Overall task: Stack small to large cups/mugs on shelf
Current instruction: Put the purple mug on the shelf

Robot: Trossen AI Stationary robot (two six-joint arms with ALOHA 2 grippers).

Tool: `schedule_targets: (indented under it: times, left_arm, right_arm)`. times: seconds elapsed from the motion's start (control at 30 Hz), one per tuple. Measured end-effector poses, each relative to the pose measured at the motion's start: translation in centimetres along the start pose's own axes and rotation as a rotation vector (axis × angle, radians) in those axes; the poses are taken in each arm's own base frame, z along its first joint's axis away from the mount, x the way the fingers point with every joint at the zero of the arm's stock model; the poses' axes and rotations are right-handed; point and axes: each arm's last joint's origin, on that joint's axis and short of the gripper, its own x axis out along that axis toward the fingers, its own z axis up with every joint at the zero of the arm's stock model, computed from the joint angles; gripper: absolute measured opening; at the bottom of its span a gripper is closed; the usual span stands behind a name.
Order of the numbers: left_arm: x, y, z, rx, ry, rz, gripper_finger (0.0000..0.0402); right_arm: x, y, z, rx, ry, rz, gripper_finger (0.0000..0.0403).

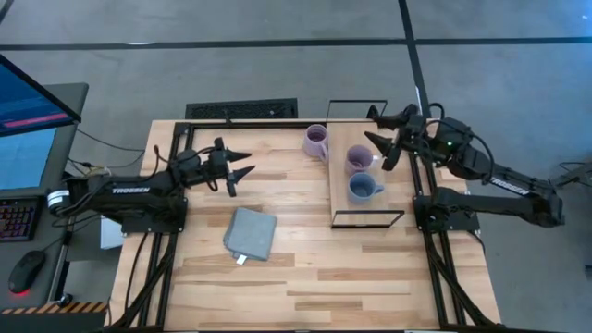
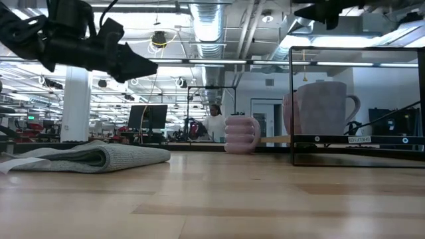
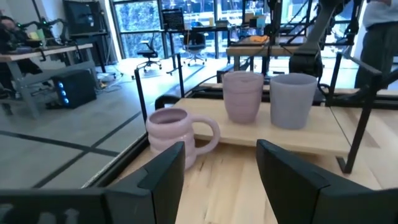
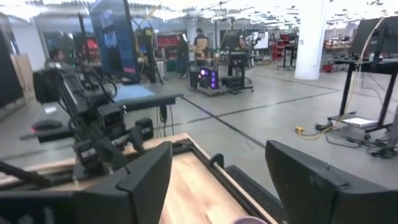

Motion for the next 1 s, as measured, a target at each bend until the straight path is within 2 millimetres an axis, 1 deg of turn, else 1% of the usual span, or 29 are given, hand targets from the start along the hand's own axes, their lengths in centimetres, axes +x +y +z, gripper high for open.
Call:
schedule_targets:
  times: [0.1,0.23,0.33,0.47,0.53,0.63,0.73,0.83,0.93,1.0]
  left_arm:
    - [-0.4,0.0,-0.3,-0.007,-0.003,0.008,0.019]
    - [-0.7,0.0,-0.5,0.016,0.005,0.018,0.019]
    - [-0.7,0.0,-0.7,0.066,0.025,0.026,0.019]
    - [-0.7,0.0,-0.8,0.111,0.031,0.025,0.019]
    - [-0.7,0.0,-0.8,0.13,0.031,0.025,0.019]
    - [-0.7,0.0,-1.0,0.134,0.049,0.023,0.019]
    - [-0.7,-0.1,-1.4,0.122,0.091,0.017,0.019]
    - [-0.8,-0.1,-1.8,0.102,0.131,0.013,0.019]
    - [-0.8,-0.1,-1.9,0.096,0.147,0.011,0.019]
    - [-0.8,-0.1,-2.0,0.095,0.158,0.01,0.019]
  right_arm:
    - [0.7,0.0,-0.4,-0.021,0.029,0.0,0.03]
    - [1.7,-0.1,-0.6,-0.021,0.021,0.0,0.0338]
    - [2.8,-0.1,-0.3,-0.022,-0.005,-0.001,0.0368]
    - [4.9,-0.1,0.6,-0.005,0.04,0.004,0.0395]
    - [6.2,0.1,0.9,-0.002,0.092,0.013,0.0397]
    - [8.5,0.4,1.9,-0.014,0.163,0.028,0.0388]
    - [10.4,0.4,3.4,-0.017,0.277,-0.035,0.0381]
    - [11.9,0.1,4.3,-0.005,0.439,-0.125,0.038]
    - [13.4,0.1,5.0,-0.001,0.534,-0.134,0.0381]
    - [14.5,0.4,5.0,0.013,0.579,-0.126,0.0381]
